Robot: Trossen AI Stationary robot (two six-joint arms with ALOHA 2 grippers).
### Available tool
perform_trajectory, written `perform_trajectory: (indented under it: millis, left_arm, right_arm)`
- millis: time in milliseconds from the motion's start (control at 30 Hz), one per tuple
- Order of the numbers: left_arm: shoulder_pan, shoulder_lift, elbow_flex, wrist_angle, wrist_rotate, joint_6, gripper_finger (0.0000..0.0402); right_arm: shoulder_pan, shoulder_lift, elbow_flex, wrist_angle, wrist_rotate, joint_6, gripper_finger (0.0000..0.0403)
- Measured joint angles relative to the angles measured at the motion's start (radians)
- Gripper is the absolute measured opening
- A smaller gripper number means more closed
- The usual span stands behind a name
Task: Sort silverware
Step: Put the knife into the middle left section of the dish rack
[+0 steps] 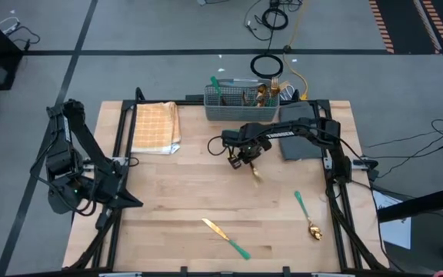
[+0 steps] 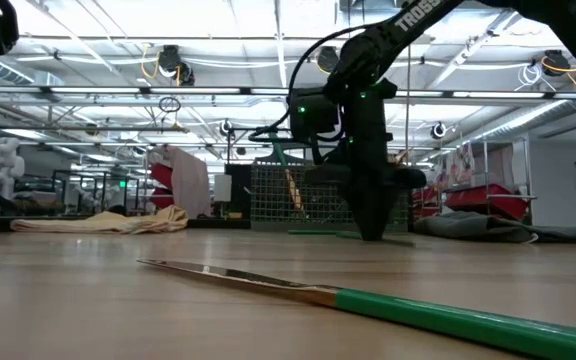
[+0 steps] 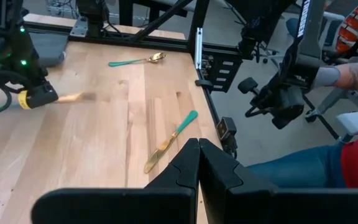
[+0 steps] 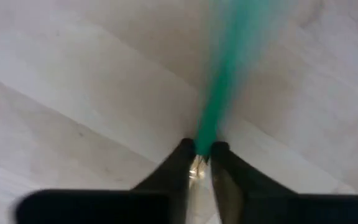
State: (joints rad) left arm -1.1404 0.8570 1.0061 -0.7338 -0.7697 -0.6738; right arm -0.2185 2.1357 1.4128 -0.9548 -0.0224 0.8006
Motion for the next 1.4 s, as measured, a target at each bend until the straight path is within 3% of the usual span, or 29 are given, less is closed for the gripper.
perform_trajectory:
  millis: [67,200,433,667,800,1200,1400]
  left_arm:
    - [0.000,0.000,0.000,-0.008,0.000,-0.001,0.0010]
    - [0.000,0.000,0.000,-0.010,0.000,-0.002,0.0010]
    - [0.000,0.000,0.000,-0.010,0.000,-0.002,0.0010]
    - [0.000,0.000,0.000,-0.009,0.000,-0.002,0.0010]
    - [0.000,0.000,0.000,-0.009,-0.001,-0.002,0.0010]
    - [0.000,0.000,0.000,-0.010,-0.001,-0.026,0.0010]
    - [0.000,0.000,0.000,-0.010,-0.001,-0.033,0.0010]
  right_arm:
    - [0.002,-0.002,0.000,0.002,0.010,-0.024,0.0015]
    - [0.012,-0.011,0.004,-0.006,0.027,-0.036,0.0006]
    - [0.076,-0.048,0.042,-0.014,0.136,-0.051,0.0001]
    - [0.127,-0.075,0.052,0.003,0.145,-0.046,0.0000]
    - [0.153,-0.074,0.053,0.021,0.258,-0.037,0.0000]
    - [0.184,-0.122,0.055,0.382,0.487,-0.106,0.0003]
    - [0.138,-0.153,0.056,0.397,0.452,-0.272,0.0001]
